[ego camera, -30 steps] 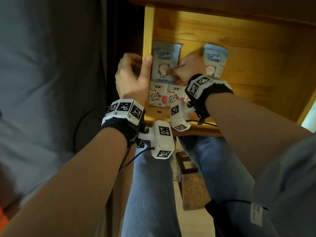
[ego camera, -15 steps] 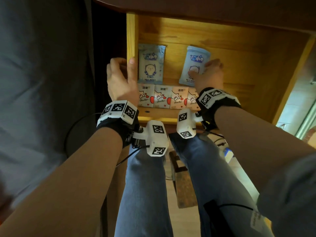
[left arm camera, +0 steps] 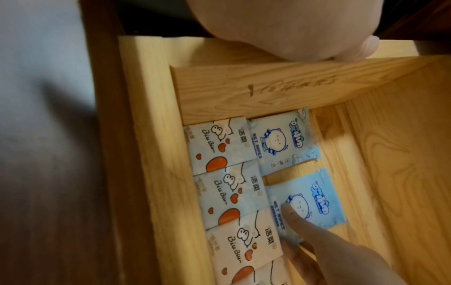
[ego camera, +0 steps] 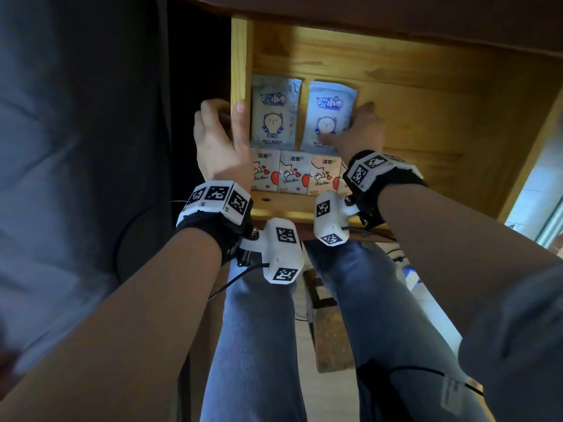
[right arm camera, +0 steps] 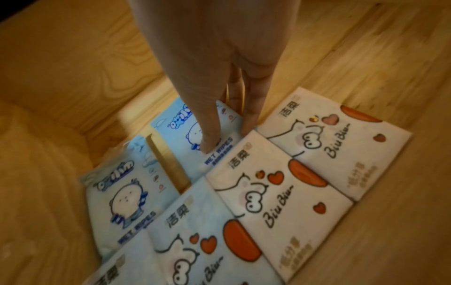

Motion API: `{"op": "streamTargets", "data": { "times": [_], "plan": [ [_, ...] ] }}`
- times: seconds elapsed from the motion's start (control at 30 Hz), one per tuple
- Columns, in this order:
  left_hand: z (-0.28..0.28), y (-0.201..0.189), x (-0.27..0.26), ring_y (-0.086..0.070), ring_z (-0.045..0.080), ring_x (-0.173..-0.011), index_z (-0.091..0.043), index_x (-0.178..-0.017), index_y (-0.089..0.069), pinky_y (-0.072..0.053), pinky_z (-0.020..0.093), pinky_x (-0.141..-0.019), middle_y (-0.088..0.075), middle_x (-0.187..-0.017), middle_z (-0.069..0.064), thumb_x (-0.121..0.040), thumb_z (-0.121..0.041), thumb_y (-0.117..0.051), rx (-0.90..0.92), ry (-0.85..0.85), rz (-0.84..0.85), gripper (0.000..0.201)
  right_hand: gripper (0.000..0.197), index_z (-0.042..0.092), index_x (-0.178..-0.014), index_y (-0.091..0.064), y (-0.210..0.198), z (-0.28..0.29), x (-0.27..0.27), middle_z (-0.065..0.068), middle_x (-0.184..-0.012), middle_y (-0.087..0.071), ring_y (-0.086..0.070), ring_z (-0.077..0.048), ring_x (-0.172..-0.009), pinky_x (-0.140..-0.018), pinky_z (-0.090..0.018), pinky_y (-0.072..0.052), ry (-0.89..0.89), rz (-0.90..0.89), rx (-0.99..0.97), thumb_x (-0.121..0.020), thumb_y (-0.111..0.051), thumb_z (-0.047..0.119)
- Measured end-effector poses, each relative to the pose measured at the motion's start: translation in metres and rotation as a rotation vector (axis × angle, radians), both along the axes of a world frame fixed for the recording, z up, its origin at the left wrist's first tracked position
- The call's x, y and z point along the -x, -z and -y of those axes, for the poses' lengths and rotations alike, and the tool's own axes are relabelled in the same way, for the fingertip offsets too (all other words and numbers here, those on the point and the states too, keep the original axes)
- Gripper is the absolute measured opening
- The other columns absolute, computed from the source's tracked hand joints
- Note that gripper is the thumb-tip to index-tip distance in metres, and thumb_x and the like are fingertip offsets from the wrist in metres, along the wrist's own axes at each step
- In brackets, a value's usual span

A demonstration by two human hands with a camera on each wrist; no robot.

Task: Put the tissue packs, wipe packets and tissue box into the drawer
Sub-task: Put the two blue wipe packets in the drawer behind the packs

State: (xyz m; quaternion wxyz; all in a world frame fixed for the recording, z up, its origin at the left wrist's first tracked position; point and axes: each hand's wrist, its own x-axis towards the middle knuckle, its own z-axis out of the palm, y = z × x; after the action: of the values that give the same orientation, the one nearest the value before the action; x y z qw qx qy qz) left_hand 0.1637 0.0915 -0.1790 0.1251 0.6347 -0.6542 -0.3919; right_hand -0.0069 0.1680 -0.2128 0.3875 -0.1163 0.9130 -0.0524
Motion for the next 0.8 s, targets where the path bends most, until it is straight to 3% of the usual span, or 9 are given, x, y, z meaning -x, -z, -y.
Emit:
{"op": "streamTargets", "data": {
  "times": [0.17,0.33,0.47,0.6,0.8],
  "plan": [
    [0.001,0.000,-0.001,-0.050,0.008,-0.086,-0.006,-0.109,-0.052,-0.035,-0.001,-0.069,-0.058,-0.104,0.009,-0.095,-0.038,-0.043,0.000,0.014,0.001,0.036,0.075,0.005,-0.121,-0.043,0.000,0.007,-0.004,-0.011,-0.120,-0.058,-0.057,-0.025,-0.111,-0.080,-0.029,-0.047,-0.068,0.023,-0.017,-0.064,-0.081,0.035],
    [0.002,0.000,-0.002,-0.052,0.011,-0.088,-0.008,-0.109,-0.052,-0.036,0.000,-0.066,-0.058,-0.104,0.009,-0.095,-0.040,-0.042,-0.009,0.017,0.001,0.036,0.071,0.007,-0.118,-0.045,0.000,0.006,-0.004,-0.009,-0.118,-0.060,-0.060,-0.024,-0.107,-0.078,-0.031,-0.050,-0.092,0.018,-0.003,-0.064,-0.081,0.036],
    [0.002,0.000,-0.002,-0.055,0.017,-0.092,-0.008,-0.108,-0.052,-0.034,0.008,-0.067,-0.059,-0.104,0.009,-0.094,-0.041,-0.042,-0.010,0.027,0.015,0.038,0.072,0.007,-0.118,-0.048,0.000,0.006,-0.005,-0.010,-0.118,-0.060,-0.060,-0.024,-0.108,-0.082,-0.033,-0.052,-0.111,0.002,-0.019,-0.063,-0.081,0.040],
    [0.004,-0.005,-0.002,-0.056,0.022,-0.098,-0.008,-0.106,-0.054,-0.038,0.024,-0.074,-0.059,-0.106,0.011,-0.093,-0.043,-0.043,-0.017,0.027,0.041,0.039,0.067,0.006,-0.118,-0.050,-0.006,0.003,-0.005,-0.009,-0.120,-0.059,-0.058,-0.023,-0.110,-0.086,-0.032,-0.052,-0.104,-0.001,0.005,-0.067,-0.078,0.040],
    [0.004,-0.024,0.004,-0.054,0.022,-0.103,-0.010,-0.110,-0.053,-0.039,0.024,-0.078,-0.059,-0.110,0.008,-0.090,-0.039,-0.048,-0.002,-0.007,0.075,0.036,0.046,0.010,-0.116,-0.055,-0.033,-0.014,-0.002,-0.006,-0.116,-0.063,-0.060,-0.018,-0.101,-0.077,-0.023,-0.049,0.005,0.096,0.138,-0.079,-0.070,0.033]
  ]
}}
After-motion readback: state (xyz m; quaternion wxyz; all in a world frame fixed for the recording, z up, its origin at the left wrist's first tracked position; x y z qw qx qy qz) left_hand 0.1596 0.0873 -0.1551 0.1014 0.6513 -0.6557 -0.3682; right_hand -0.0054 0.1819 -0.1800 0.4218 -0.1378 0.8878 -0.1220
